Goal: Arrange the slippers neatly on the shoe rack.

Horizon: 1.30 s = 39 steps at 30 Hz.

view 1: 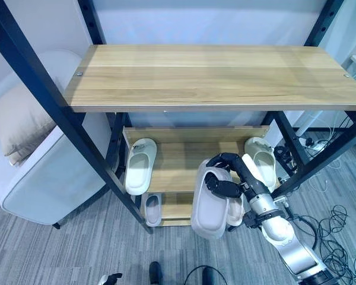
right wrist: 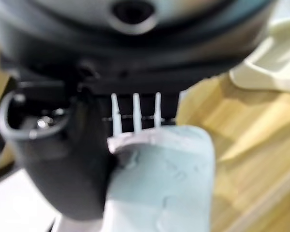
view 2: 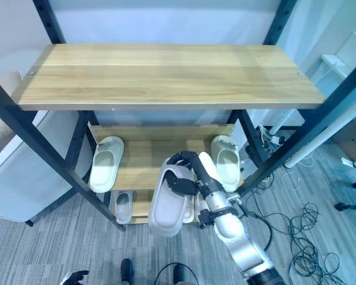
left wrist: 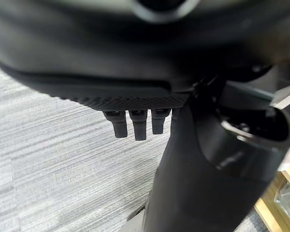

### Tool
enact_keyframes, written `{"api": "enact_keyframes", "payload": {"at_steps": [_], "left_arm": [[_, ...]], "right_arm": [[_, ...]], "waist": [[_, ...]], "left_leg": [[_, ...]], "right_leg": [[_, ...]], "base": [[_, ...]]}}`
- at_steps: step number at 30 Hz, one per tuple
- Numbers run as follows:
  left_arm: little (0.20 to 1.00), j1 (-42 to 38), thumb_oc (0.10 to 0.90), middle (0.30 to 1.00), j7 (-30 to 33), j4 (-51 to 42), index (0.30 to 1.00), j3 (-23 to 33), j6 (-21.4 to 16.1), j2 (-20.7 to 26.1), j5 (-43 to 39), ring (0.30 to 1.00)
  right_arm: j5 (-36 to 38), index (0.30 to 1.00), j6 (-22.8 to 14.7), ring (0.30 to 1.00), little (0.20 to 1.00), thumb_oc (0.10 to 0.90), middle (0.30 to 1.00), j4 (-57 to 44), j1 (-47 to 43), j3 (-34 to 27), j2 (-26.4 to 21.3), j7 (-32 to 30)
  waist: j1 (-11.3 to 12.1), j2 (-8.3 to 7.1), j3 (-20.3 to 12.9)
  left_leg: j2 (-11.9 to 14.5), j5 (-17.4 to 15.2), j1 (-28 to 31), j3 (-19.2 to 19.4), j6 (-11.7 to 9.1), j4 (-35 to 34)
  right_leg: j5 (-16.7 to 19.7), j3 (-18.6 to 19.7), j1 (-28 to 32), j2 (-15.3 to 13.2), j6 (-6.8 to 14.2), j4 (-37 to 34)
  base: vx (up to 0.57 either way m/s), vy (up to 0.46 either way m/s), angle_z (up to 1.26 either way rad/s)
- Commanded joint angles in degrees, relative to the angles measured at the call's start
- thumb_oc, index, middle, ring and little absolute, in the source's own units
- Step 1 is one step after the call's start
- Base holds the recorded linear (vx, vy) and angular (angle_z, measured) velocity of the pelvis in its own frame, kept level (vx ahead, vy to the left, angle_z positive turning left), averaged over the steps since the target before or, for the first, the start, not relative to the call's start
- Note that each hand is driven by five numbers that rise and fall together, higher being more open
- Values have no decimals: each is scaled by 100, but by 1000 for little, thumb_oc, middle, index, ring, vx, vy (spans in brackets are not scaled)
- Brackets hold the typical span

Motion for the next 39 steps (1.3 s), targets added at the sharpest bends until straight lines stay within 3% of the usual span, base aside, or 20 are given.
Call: {"api": "enact_keyframes", "payload": {"at_steps": [1, 10, 23, 32, 33, 35, 37, 38, 39], "left_arm": [[900, -343, 800, 900, -151, 319, 900, -287, -142, -179, 36, 900], [900, -282, 800, 900, -214, 291, 900, -346, -180, -174, 122, 900], [900, -315, 800, 900, -256, 223, 900, -434, -217, -181, 222, 900], [900, -256, 800, 900, -290, 253, 900, -461, -242, -204, 319, 900], [900, -199, 800, 900, -768, -299, 900, -309, -597, -229, -800, 900], [900, -265, 800, 900, -760, -446, 900, -320, -606, -219, -806, 900], [900, -300, 800, 900, -789, -454, 900, -390, -595, -233, -793, 900], [900, 127, 800, 900, -698, -566, 900, -742, -746, -453, -542, 900], [900, -55, 800, 900, -719, -296, 900, -691, -627, -460, -431, 900]], "right_arm": [[427, 300, -815, 300, 300, 400, 300, -1036, -350, -443, -16, 56], [95, 300, -839, 300, 300, 400, 300, -1339, -498, -335, -149, 24], [775, 300, -983, 300, 300, 400, 300, -1447, -32, 148, 58, 651], [750, 300, -1014, 300, 300, 400, 300, -1429, -12, 294, 3, 748], [3471, 300, -885, 300, 300, 400, 300, 634, 1210, 49, 431, 2167], [2712, 300, -1018, 300, 300, 400, 300, 483, 1142, -29, 189, 1979], [2408, 300, -1113, 300, 300, 400, 300, 382, 1110, -130, 48, 1878], [2163, 300, -1321, 300, 300, 400, 300, 577, 1044, -229, 57, 1532], [1958, 300, -1319, 300, 300, 400, 300, 612, 944, -153, 82, 1499]], "waist": [[35, -42, -181], [30, -48, -254], [6, -42, -296], [19, -4, -277], [83, -65, -149], [62, -39, -130], [27, 2, -119], [127, -1, -36], [103, -1, -13]], "left_leg": [[-10, -831, 243, -86, -100, 52], [9, -843, 318, -31, -92, 52], [28, -860, 423, -30, -97, 52], [25, -855, 428, -41, -93, 52], [260, -1329, 428, 223, -113, 1088], [324, -1262, 478, 199, -150, 1040], [382, -1209, 537, 193, -176, 983], [379, -1182, 506, 92, -181, 997], [407, -1142, 505, 83, -205, 977]], "right_leg": [[-740, 340, 123, -59, 224, 74], [-735, 376, 155, -43, 226, 74], [-752, 371, 234, -22, 197, 74], [-752, 375, 236, -31, 199, 74], [-878, 158, 518, -124, 137, 159], [-939, 135, 570, -43, 80, 146], [-982, 115, 611, 19, 40, 141], [-993, 36, 653, 33, 13, 135], [-1021, 42, 644, 61, 7, 140]], "base": [[0, 0, 0], [-9, 2, -5], [0, 0, 0], [0, 0, 0], [-13, -52, 0], [-19, -106, 5], [-35, -99, 5], [-65, -103, -1], [-59, -100, 1]]}}
